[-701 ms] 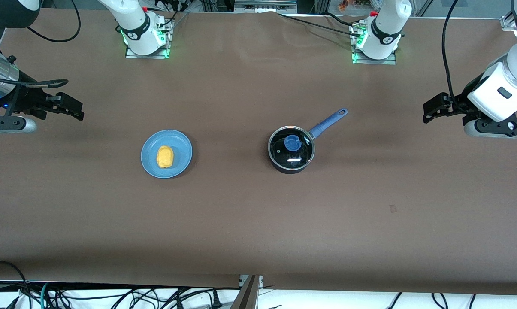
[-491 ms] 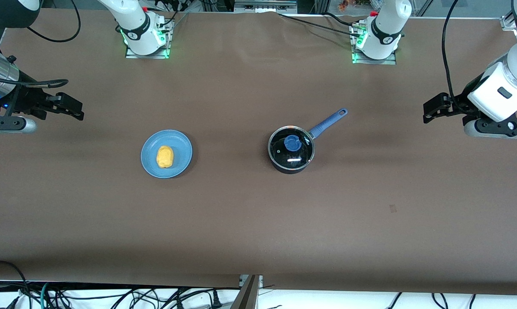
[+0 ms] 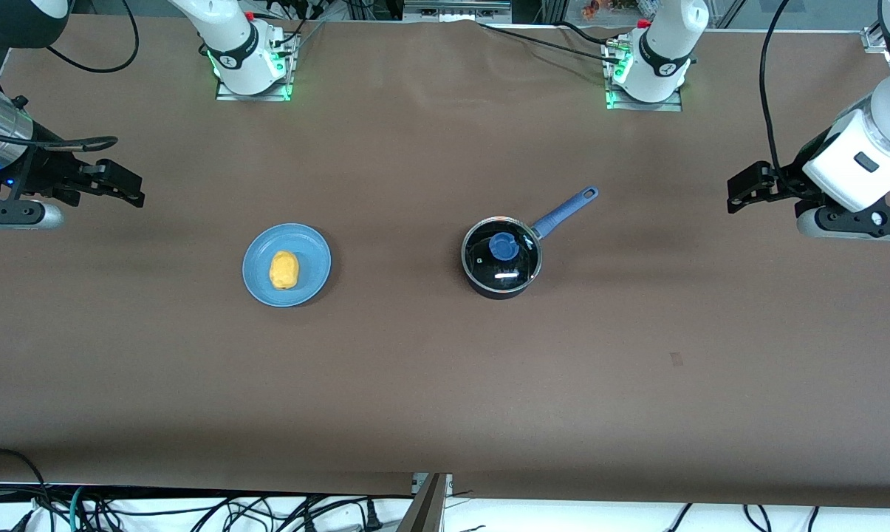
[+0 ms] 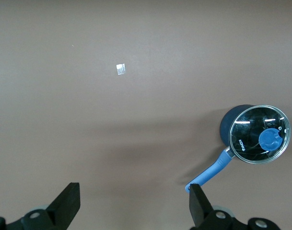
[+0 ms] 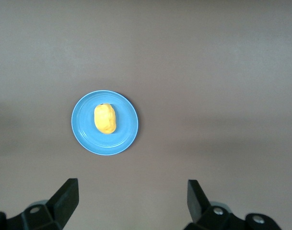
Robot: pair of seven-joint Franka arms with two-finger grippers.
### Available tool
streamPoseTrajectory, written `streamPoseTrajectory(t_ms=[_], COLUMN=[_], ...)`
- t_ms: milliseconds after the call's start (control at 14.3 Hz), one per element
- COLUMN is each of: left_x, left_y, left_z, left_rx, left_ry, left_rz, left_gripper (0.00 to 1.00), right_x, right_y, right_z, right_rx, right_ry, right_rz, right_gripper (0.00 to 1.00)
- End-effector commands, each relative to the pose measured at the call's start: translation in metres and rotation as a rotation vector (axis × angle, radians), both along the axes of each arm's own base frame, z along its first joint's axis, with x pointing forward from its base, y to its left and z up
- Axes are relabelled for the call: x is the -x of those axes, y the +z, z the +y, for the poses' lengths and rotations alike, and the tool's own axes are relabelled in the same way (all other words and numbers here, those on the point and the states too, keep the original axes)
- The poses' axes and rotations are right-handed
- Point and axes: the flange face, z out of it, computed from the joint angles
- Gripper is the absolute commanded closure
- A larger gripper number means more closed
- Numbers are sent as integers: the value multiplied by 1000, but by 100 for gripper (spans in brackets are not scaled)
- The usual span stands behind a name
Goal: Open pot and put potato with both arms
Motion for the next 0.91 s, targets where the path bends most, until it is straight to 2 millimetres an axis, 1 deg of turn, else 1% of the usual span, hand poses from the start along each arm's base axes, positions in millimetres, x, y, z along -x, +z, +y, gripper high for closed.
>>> streamPoseTrajectory(t_ms=[0, 70, 210, 280, 350, 491, 631, 841], left_x=[-4, -6, -6, -5, -2, 4, 8, 16], left_y=[-7, -15, -26, -33, -45, -75, -101, -138], left_z=[-23, -39, -68, -78, -89, -116, -138, -162], left_rx=[4, 3, -5, -5, -7, -9, -6, 16], left_ry=[26, 59, 74, 89, 105, 142, 199, 263], left_rz=[-16, -14, -2, -1, -1, -4, -17, -44], left_gripper=[0, 0, 0, 0, 0, 0, 0, 0], right_x=[2, 1, 2, 2, 2, 2, 2, 2], right_y=[0, 0, 0, 0, 0, 0, 0, 0], right_z=[2, 2, 2, 2, 2, 2, 0, 1], right_rx=[3, 2, 3, 3, 3, 3, 4, 3], right_ry=[8, 8, 8, 6, 8, 8, 6, 5], right_rz=[-5, -7, -5, -5, -5, -5, -5, -5], right_gripper=[0, 0, 0, 0, 0, 0, 0, 0])
